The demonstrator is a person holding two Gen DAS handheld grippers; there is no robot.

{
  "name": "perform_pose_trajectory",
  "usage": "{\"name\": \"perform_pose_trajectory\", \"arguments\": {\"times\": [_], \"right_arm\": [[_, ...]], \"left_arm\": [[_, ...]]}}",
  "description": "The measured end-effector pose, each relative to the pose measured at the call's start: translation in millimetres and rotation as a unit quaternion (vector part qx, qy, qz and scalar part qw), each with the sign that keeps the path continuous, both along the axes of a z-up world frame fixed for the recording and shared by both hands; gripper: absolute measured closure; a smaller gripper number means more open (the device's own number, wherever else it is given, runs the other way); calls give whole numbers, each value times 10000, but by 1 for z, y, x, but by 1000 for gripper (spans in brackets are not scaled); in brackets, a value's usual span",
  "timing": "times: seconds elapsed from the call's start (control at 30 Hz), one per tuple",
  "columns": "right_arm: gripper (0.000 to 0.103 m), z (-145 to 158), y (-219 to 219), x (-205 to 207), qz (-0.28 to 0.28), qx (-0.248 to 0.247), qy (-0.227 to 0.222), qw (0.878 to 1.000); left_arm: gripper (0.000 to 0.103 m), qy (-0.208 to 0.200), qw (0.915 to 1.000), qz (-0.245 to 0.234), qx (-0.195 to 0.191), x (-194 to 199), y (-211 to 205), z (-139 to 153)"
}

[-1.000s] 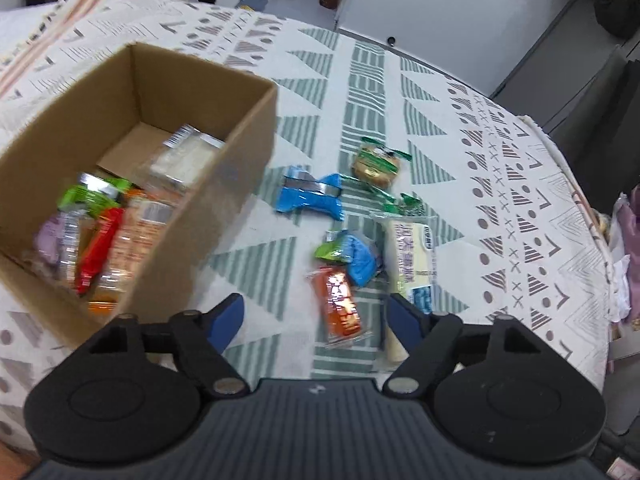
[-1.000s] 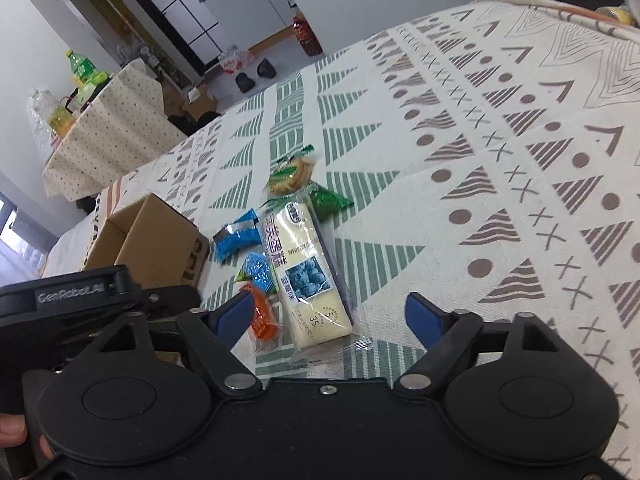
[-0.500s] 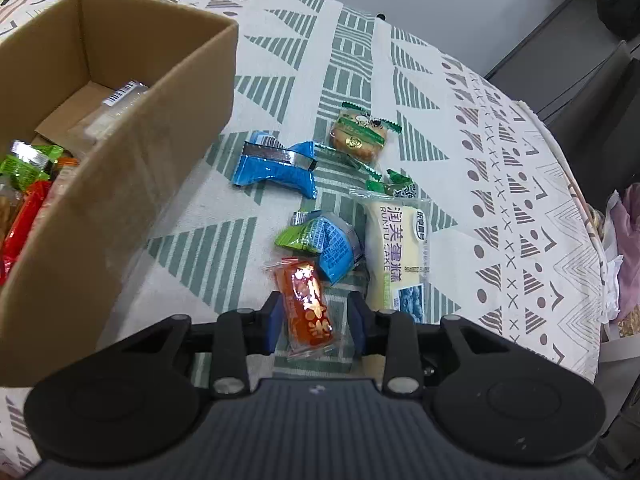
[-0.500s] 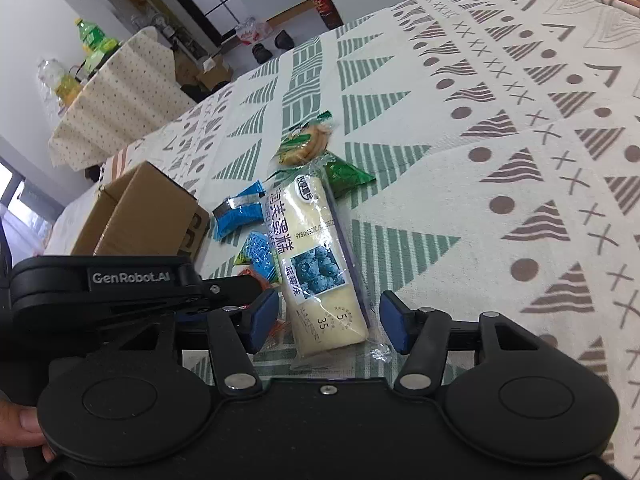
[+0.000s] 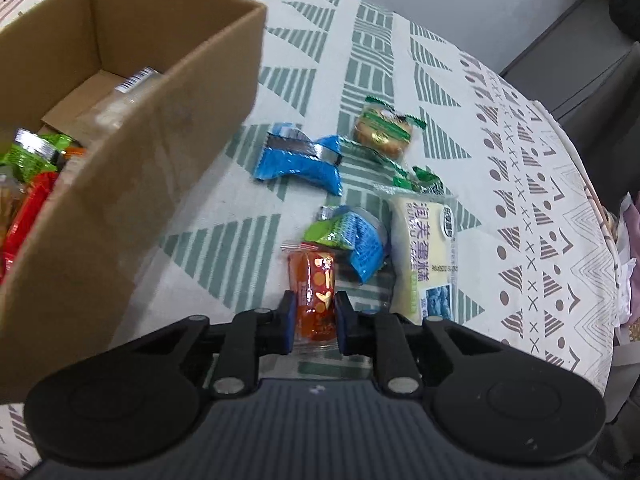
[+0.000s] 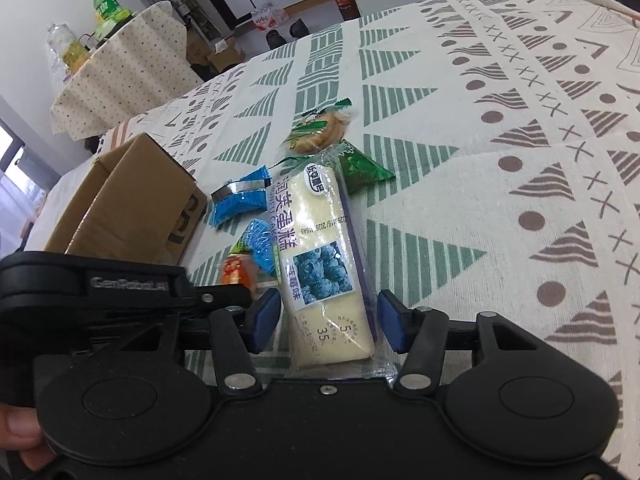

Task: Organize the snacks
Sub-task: 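Close the right tool on the blueberry cake packet while the left tool closes on the orange-red packet, then lift and carry both held packets over the cardboard box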

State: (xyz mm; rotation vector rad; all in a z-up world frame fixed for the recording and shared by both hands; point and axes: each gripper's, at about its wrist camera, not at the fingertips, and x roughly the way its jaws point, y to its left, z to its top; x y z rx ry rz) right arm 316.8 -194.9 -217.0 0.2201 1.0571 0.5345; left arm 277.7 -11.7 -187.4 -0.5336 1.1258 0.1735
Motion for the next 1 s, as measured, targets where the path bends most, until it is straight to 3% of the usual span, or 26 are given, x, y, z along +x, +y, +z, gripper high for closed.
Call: {"name": "perform_pose_trajectory", "arguments": {"times": [0.17,0.23,0.43,1.0], "right_arm": [[53,1,6,0,65,-157,-133,9998],[63,2,8,0,117,-212,-182,9995],[68,8,6,-5,141,-177,-174,9996],[69,62,-16,-33,-176,637,-460,9968]], "left_arm": [[86,-73,9999,25,79,-6,6,8],[86,-89,9999,31,117,-9,7,11],[86,-193,9996,85,191,-20,12,23],[86,-633,9976,135,255,-56,23,82]]}}
